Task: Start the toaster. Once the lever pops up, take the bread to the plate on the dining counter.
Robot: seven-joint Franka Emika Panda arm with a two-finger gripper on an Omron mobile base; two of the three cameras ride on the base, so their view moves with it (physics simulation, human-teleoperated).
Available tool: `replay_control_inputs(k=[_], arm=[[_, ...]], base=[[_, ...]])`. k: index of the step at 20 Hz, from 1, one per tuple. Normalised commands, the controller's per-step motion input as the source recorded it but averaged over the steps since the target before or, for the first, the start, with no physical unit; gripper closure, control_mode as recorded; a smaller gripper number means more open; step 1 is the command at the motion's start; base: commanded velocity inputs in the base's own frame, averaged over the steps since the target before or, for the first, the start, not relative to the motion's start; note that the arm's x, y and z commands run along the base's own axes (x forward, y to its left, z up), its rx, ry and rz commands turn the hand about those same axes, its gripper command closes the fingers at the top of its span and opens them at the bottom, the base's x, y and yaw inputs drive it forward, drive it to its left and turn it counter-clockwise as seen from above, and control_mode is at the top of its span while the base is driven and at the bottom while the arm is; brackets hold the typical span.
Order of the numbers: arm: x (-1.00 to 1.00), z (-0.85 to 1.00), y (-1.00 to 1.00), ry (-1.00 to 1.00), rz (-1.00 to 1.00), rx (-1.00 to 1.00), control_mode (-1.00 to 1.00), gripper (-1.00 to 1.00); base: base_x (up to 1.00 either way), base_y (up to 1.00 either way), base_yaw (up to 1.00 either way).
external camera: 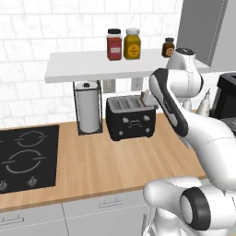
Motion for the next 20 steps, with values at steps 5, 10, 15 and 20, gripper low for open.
replay_control_inputs(k=[5,10,15,20], arm=[[-0.36,-0.13,-0.01,0.0,0.0,0.0,-1.0,-1.0],[-0.51,-0.53,-0.04,0.0,0.06,-0.01,-1.0,-1.0],[-0.13,-0.42,0.0,-0.03,0.02,-0.04,-1.0,-1.0],[0.11,-0.1,-0.06,-0.12,0.0,0.0,-1.0,-1.0]], base=[[0.0,0.0,0.0],[0.0,0.0,0.0],[0.0,0.0,0.0],[0.0,0.0,0.0]])
